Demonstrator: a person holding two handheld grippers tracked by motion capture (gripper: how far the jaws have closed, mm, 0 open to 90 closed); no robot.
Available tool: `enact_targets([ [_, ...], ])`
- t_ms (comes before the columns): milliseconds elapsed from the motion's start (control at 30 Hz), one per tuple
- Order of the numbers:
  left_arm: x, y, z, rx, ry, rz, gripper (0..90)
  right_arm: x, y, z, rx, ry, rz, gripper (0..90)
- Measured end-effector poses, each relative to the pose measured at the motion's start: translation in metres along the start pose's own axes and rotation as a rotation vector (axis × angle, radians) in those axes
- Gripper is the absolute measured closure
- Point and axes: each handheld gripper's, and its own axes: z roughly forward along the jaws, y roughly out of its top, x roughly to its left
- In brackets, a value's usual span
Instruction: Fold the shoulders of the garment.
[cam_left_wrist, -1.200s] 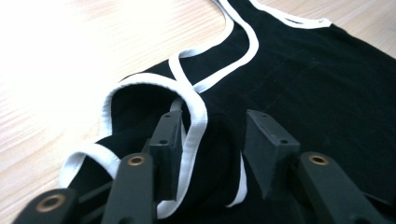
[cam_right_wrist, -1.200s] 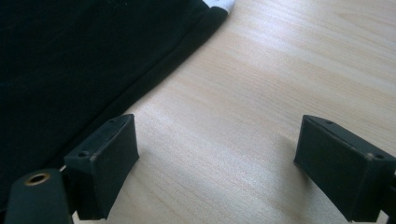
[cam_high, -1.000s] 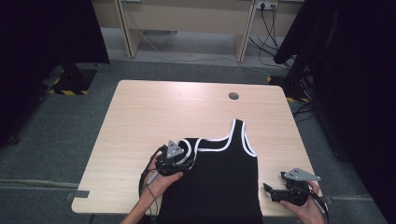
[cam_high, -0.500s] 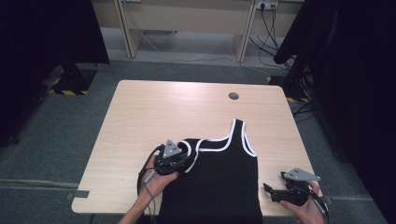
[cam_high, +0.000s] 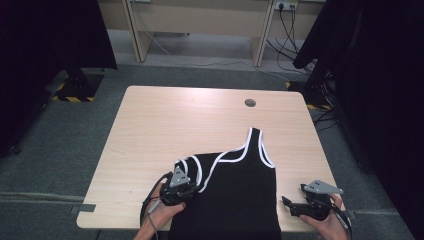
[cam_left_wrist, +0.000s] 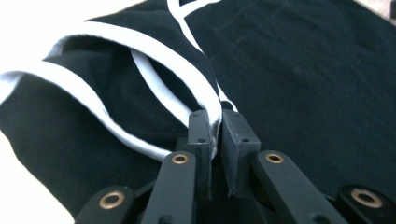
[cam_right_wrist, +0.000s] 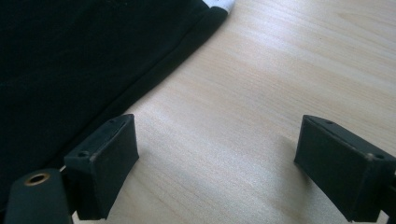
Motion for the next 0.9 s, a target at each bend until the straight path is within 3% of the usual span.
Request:
enact_targets([
  [133,0.0,-0.001,0.0,-0.001,-0.002,-0.005,77.4,0.0,0.0,0.0,0.001,0.0,0.001,13.6],
  [233,-0.001,0.001,-0.004,-0.021,-0.006,-0.018,69.1,0.0,0.0,0.0,0.0,0.0,0.001,13.6],
  [333,-0.003,0.003,-0.009,-0.029,0.001,-0.006,63.0,0.0,0.0,0.0,0.001,0.0,0.001,13.5],
  [633,0.002,0.003,-0.023,-0.024,0.033,-0.016,38.0,0.0,0.0,0.0,0.0,0.0,0.001,13.5],
  [900,0.015,-0.011,-0.031,0.005,0.062,-0.04,32.4,0.0,0.0,0.0,0.001,0.0,0.002,13.5],
])
